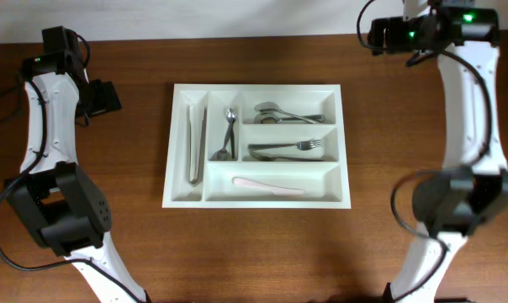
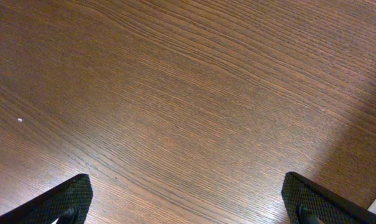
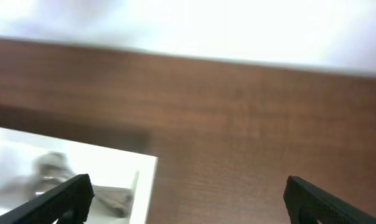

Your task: Pack container

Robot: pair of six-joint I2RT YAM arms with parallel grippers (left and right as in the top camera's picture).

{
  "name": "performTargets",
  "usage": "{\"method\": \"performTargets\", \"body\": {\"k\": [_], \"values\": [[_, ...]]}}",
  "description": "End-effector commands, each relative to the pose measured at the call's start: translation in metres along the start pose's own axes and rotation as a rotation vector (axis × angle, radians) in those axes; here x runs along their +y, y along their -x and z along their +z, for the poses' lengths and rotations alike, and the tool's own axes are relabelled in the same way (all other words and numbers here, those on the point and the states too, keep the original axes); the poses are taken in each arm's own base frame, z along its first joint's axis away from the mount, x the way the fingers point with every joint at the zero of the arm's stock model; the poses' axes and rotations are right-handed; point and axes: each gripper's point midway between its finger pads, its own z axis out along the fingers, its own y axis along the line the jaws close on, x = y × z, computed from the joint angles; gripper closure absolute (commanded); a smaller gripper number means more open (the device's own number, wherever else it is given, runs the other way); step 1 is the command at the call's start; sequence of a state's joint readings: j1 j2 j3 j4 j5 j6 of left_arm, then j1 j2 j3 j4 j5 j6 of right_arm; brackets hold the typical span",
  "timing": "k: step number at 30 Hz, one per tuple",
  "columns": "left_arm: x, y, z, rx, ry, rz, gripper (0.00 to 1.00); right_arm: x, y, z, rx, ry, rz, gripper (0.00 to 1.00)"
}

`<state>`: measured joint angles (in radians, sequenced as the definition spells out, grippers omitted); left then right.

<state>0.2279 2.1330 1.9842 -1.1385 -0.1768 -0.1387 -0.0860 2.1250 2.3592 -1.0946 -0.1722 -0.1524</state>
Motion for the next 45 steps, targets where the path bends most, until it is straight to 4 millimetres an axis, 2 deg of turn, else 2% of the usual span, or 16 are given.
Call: {"method": "performTargets", "body": {"k": [1,2,4,7,9,11,14,16,20,22,25,27,30,35,39,45], "values": [[0.004,0.005,-0.004,-0.017,0.011,0.005,0.01,0.06,0.057,-0.173,-0.344,0.013,-0.1,0.01],[0.004,0.005,-0.004,-0.017,0.011,0.005,0.01,0.074,0.06,-0.207,-0.407,0.023,-0.122,0.01],[0.004,0.005,-0.004,-0.017,0.011,0.005,0.01,0.095,0.059,-0.258,-0.501,0.046,-0.157,0.01],[0.004,0.005,-0.004,-0.017,0.011,0.005,0.01,0.126,0.047,-0.337,-0.647,0.092,-0.209,0.01],[0.004,0.005,-0.004,-0.017,0.011,0.005,0.01,0.138,0.033,-0.389,-0.745,0.115,-0.233,0.01],[0.004,0.005,-0.004,-0.017,0.011,0.005,0.01,0.138,0.019,-0.427,-0.818,0.112,-0.239,0.01],[0.004,0.005,-0.004,-0.017,0.011,0.005,0.01,0.134,-0.008,-0.474,-0.907,0.09,-0.238,0.01],[0.004,0.005,-0.004,-0.016,0.011,0.005,0.01,0.132,-0.032,-0.498,-0.948,0.073,-0.236,0.01],[0.004,0.005,-0.004,-0.017,0.011,0.005,0.01,0.127,-0.069,-0.525,-1.045,-0.013,-0.311,0.01],[0.004,0.005,-0.004,-0.017,0.011,0.005,0.01,0.127,-0.085,-0.531,-1.103,-0.042,-0.337,0.01],[0.004,0.005,-0.004,-0.017,0.011,0.005,0.01,0.124,-0.106,-0.534,-1.196,-0.074,-0.332,0.01],[0.004,0.005,-0.004,-0.017,0.011,0.005,0.01,0.118,-0.119,-0.528,-1.249,-0.112,-0.315,0.01],[0.004,0.005,-0.004,-0.017,0.011,0.005,0.01,0.107,-0.149,-0.485,-1.26,-0.163,-0.279,0.01],[0.004,0.005,-0.004,-0.017,0.011,0.005,0.01,0.096,-0.187,-0.394,-1.152,-0.185,-0.255,0.01],[0.004,0.005,-0.004,-0.017,0.011,0.005,0.01,0.092,-0.205,-0.332,-1.09,-0.178,-0.241,0.01],[0.004,0.005,-0.004,-0.017,0.011,0.005,0.01,0.084,-0.223,-0.245,-1.0,-0.127,-0.124,0.01]]}}
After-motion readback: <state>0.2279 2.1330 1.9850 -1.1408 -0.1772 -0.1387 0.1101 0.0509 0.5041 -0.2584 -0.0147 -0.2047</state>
